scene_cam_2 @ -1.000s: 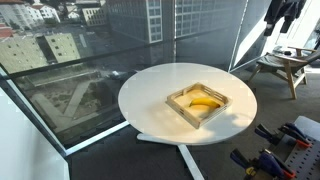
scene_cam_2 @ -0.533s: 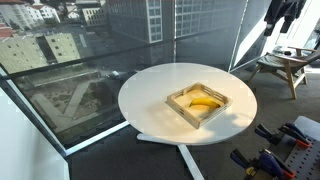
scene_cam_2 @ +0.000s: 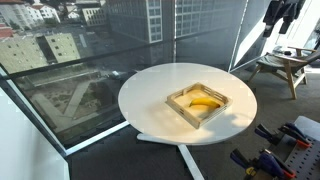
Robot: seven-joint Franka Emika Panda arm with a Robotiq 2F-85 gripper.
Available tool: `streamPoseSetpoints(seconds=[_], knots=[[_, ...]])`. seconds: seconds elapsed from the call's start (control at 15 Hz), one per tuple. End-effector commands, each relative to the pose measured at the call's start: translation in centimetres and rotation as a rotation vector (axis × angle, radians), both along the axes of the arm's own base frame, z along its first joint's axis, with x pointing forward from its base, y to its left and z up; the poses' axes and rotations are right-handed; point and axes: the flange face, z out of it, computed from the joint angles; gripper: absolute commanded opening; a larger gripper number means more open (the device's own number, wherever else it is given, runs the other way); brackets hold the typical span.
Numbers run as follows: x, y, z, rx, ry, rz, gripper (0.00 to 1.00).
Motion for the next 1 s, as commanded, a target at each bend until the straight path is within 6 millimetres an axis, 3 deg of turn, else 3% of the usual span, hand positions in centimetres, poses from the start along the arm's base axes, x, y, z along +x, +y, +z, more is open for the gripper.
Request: streamPoseSetpoints(seconds=[0.0,0.93], knots=[[1.6,0.1,0.1,-0.001,-0.001,0.011,1.00],[9.2,0.9,-1.9,0.014,-0.019,0.227,1.00]])
